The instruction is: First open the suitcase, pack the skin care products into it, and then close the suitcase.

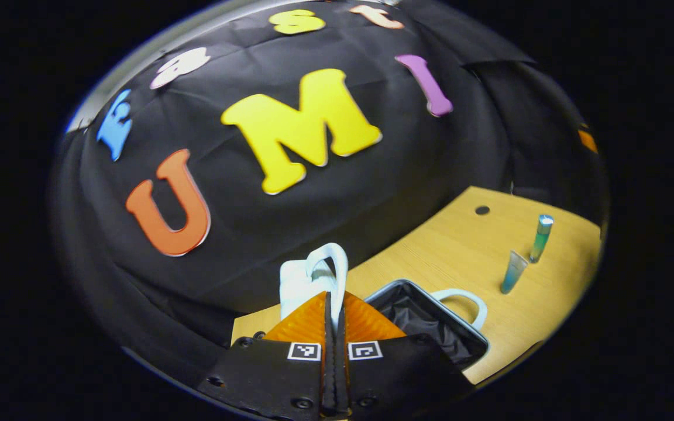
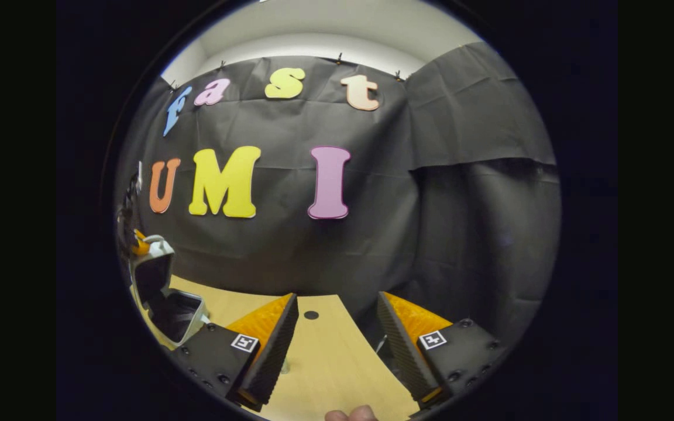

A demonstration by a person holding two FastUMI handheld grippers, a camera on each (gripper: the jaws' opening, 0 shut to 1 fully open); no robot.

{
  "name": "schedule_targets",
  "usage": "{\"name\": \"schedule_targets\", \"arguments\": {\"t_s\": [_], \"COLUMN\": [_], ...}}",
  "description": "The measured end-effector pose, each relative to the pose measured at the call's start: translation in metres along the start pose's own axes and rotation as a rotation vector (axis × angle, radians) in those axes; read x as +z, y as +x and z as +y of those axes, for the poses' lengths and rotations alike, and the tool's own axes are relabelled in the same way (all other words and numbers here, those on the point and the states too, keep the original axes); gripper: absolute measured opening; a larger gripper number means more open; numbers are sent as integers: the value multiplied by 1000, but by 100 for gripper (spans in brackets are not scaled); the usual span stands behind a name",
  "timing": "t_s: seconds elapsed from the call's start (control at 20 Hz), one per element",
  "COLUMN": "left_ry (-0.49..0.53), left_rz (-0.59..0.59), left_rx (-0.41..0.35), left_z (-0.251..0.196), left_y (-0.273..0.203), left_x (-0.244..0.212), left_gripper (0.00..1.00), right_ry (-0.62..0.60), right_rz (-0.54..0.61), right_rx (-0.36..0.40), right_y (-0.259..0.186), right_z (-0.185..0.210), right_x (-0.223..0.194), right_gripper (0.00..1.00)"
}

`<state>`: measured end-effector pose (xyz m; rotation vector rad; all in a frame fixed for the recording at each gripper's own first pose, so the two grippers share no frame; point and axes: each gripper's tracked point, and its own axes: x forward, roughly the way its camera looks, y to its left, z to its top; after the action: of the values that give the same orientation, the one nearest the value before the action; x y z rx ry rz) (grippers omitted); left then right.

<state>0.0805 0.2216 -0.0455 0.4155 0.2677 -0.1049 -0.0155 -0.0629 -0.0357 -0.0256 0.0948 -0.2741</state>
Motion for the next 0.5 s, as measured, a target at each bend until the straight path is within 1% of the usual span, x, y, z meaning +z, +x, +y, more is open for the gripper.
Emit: {"name": "schedule_targets", "arguments": {"t_s": [0.15,0.3,0.4,0.45,0.5], "left_ry": [-132,-284,-314,-327,-357], "left_rz": [-41,-78,-114,-112,-92], "left_rx": [76,134,132,128,133], "left_z": [58,120,144,155,166], "left_y": [-12,-19,-20,-18,-16], "left_x": [-27,-66,-93,-108,-128], "left_gripper": [2,3,3,3,3], "right_ry": [-29,-51,-71,-82,-93], "right_rz": [-16,-2,7,9,7], "right_rx": [34,94,121,136,148], "right_y": [-1,-2,-1,-1,-2], "right_z": [25,60,78,86,94], "right_x": [11,11,12,13,17], "right_gripper": [81,81,81,79,79]}}
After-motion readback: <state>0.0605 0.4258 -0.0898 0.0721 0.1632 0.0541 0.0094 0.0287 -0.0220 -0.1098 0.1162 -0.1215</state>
